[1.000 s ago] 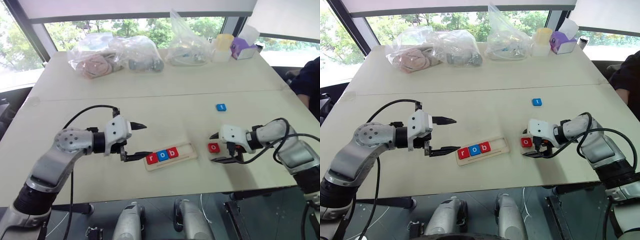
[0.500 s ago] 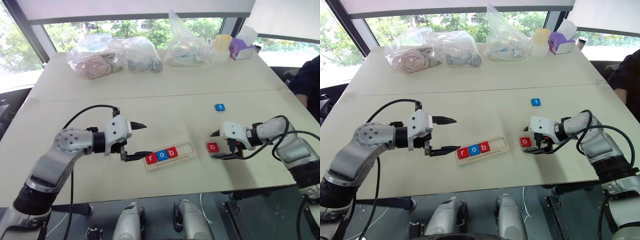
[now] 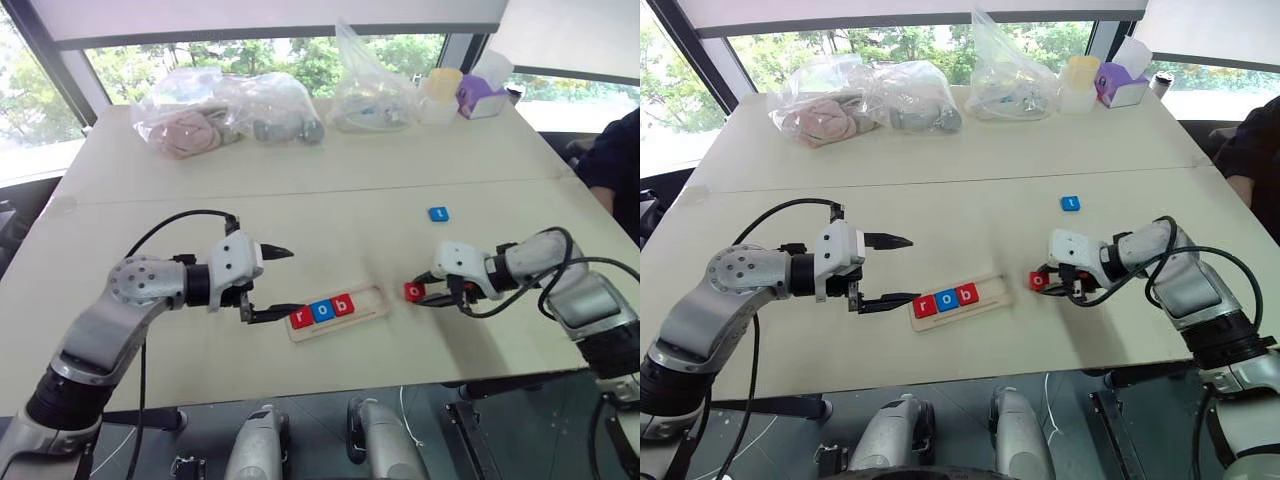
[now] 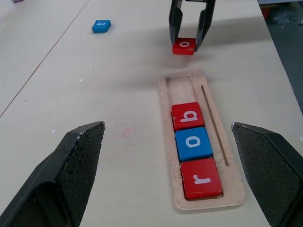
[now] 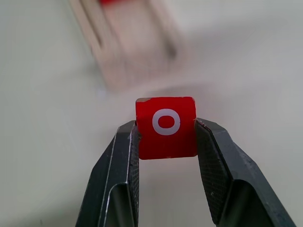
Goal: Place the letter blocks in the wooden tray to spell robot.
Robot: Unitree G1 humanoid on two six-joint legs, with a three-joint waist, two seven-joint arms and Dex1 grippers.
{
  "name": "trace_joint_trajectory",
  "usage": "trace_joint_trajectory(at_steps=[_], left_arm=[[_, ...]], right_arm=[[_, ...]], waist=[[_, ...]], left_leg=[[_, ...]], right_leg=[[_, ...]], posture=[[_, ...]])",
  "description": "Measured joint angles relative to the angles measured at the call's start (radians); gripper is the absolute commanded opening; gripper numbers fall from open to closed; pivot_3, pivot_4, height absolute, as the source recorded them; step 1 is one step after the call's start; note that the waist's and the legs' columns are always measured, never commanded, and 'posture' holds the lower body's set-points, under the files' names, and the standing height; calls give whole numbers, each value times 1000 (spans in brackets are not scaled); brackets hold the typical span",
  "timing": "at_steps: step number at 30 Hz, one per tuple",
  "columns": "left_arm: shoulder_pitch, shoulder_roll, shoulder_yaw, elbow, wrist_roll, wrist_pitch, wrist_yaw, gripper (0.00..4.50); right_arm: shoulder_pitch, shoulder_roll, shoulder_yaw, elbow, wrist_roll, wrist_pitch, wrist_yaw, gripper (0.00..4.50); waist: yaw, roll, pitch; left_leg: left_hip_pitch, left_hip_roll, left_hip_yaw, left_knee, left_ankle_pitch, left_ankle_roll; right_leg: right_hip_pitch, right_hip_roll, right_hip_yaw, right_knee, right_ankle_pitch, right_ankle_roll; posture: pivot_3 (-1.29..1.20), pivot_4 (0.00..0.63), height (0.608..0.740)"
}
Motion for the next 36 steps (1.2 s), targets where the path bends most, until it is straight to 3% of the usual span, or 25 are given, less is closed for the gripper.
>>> trace_joint_trajectory(at_steps=[5, 14, 36], left_arm=[[-5, -1, 0, 4, 1, -1, 0, 4500], [4, 0, 2, -5, 0, 2, 7, 4500], [31, 2, 3, -38, -3, 27, 39, 4500]], right_arm=[[-46, 58, 43, -47, 6, 20, 23, 1105], [-88, 144, 156, 54, -78, -51, 39, 1105], [-112, 197, 171, 149, -127, -130, 51, 1105]], waist=[[5, 0, 0], [1, 0, 0], [1, 0, 0]], left_leg=[[-1, 0, 0, 0, 0, 0], [-1, -1, 2, 0, 0, 0], [-1, -1, 2, 0, 0, 0]], right_leg=[[0, 0, 0, -1, 0, 0], [0, 0, 0, 0, 0, 0], [1, 0, 0, 0, 0, 0]], posture=[[0, 150, 740], [0, 150, 740], [0, 150, 740]])
